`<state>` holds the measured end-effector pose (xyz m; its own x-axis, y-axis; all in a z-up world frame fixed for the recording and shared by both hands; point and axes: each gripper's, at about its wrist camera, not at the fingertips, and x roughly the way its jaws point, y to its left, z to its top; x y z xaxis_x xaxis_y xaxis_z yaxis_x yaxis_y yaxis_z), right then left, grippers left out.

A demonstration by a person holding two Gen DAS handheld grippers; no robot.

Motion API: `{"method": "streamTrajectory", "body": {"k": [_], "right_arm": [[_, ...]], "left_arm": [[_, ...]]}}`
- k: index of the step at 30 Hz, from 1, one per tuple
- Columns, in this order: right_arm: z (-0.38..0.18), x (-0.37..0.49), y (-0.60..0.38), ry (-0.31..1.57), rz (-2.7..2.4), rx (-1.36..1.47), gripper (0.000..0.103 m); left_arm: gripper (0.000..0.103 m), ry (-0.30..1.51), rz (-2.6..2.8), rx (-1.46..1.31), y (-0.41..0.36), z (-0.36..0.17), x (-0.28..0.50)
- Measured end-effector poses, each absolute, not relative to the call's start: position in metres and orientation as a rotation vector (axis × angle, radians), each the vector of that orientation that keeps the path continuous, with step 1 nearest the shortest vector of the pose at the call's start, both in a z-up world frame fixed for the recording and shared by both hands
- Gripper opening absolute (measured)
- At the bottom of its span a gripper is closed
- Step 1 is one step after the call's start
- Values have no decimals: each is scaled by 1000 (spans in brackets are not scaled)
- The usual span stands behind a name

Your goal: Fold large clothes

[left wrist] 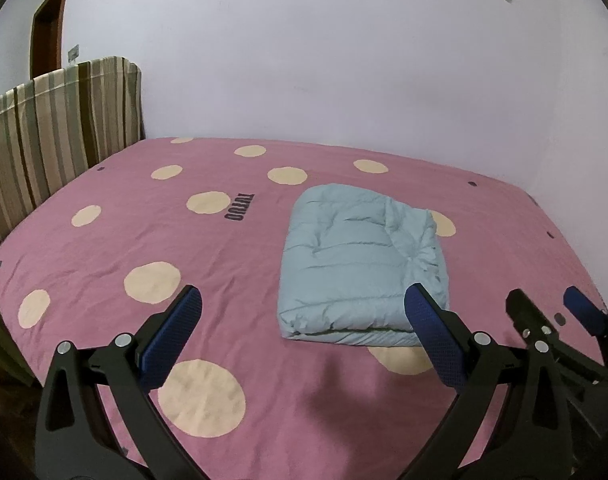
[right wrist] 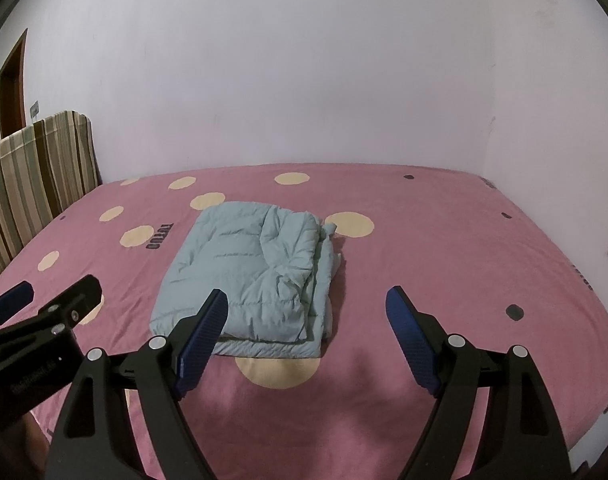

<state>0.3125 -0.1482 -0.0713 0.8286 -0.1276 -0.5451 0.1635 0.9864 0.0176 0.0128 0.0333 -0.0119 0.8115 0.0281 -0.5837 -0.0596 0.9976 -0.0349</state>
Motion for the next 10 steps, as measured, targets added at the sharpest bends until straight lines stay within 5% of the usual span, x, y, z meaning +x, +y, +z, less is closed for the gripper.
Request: {"method": "streamTrajectory", "body": {"k": [10], "right_arm": [[-96, 340, -201, 619, -243, 98, 80]], "left_arm": [[101, 680, 120, -80, 87, -52, 69]]}}
